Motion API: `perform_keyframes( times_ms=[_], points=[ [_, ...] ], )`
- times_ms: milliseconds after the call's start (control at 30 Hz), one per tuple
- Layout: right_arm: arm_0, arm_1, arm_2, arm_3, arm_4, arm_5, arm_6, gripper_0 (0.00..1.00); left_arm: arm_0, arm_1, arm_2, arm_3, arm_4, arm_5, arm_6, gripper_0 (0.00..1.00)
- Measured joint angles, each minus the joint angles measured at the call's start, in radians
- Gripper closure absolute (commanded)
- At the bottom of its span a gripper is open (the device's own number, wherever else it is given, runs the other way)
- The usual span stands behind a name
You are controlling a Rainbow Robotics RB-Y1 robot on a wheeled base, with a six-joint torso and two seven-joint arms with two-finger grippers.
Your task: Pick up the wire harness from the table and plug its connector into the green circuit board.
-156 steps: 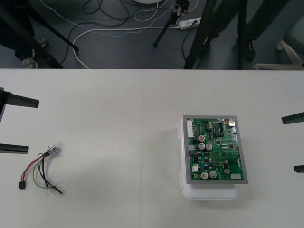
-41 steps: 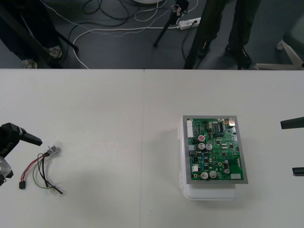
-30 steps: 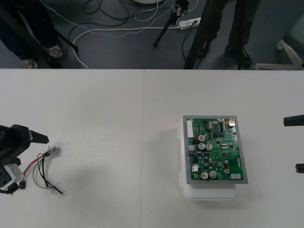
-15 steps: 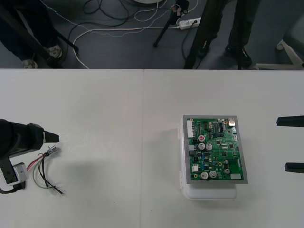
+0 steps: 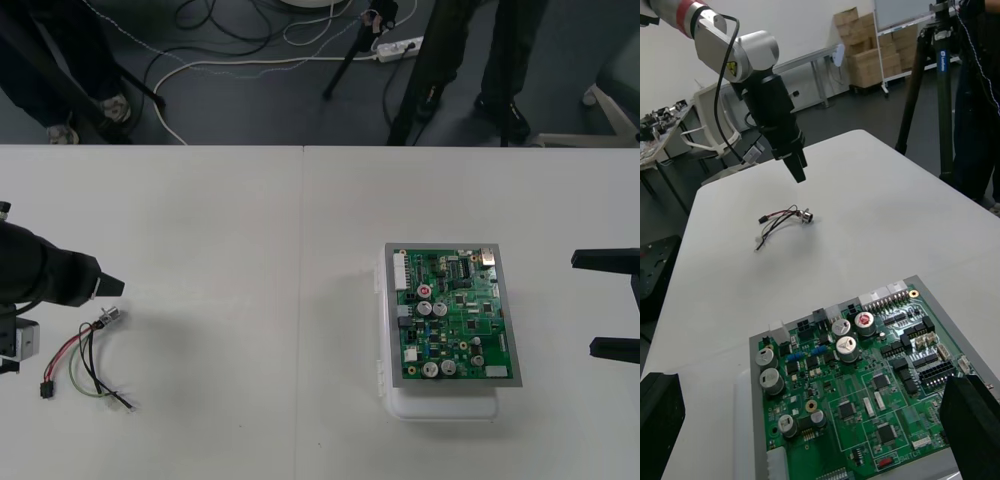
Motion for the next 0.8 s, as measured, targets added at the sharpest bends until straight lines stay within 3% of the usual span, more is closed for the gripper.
perform_keyframes(
  times_ms=[200, 367, 800],
  points=[
    [-0.011, 0.002, 0.007, 0.006, -0.005, 0.000, 0.062, 0.00, -0.208, -0.057, -0.234, 0.085, 0.000, 0.003, -0.148, 0.00],
    [-0.029, 0.002, 0.051, 0.029, -0.038, 0.000, 0.080, 0.00, -0.320, -0.118, -0.380, 0.137, 0.000, 0.004, -0.307, 0.00],
    [-0.097, 0.002, 0.140, 0.038, -0.060, 0.000, 0.170, 0.00, -0.351, -0.257, -0.491, 0.241, -0.006, 0.006, -0.321, 0.00]
  ],
)
